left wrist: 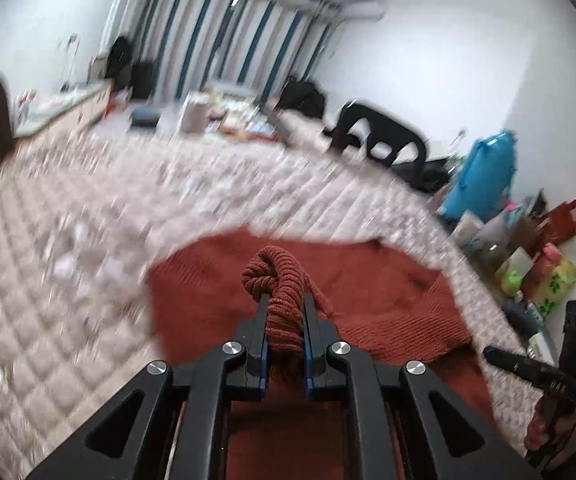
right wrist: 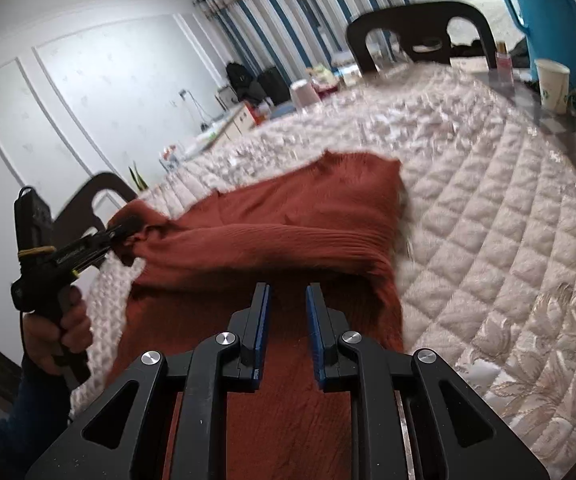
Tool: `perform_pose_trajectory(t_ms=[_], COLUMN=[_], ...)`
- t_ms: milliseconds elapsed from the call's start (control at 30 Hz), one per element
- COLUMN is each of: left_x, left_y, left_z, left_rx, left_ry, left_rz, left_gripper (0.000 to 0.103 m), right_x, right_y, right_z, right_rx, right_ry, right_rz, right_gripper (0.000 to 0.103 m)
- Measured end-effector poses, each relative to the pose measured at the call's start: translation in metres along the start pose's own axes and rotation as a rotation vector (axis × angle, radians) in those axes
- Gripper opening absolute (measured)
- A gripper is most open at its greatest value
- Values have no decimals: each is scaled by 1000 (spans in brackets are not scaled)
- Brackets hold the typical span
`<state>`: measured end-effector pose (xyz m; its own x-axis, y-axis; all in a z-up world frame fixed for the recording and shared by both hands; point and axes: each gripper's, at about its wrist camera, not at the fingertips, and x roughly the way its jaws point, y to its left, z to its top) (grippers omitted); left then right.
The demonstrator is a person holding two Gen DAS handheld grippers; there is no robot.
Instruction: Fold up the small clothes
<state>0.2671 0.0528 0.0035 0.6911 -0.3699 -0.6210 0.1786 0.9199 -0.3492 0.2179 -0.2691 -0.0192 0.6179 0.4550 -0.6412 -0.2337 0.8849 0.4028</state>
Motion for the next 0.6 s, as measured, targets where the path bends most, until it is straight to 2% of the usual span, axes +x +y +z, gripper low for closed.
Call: perform_pose_trajectory(t_ms=[67,133,200,333,400,533,600], left_x=[10,13,7,-3,1,26,36], left_y=[12,18,20,21,19,21,24], left_z=[-14,-25,-27,-16,-9,-1,0], left_rx=[-34,-57,-68,-70,-69,-99,-117], left_ry=[65,90,81,50,62,133,177], left_rz=[4,-2,-25,-62,-73,-86,-85], left_gripper=[16,20,23,42,46,46,46], right_x=[9,12,8,-5,-8,6,21], right_y=[-2,-4,-4,-1,-1,-10,-20], right_z=[-3,-5,-5,6,18,47,62], right_rx=[1,4,0,-13,-20,-15,8], right_ry=[44,61,53,-6,-35,-52,-38], right_rz=[-11,-18,-20,-24,-31,-86,-110], right_gripper=[19,19,19,19,19,19,27])
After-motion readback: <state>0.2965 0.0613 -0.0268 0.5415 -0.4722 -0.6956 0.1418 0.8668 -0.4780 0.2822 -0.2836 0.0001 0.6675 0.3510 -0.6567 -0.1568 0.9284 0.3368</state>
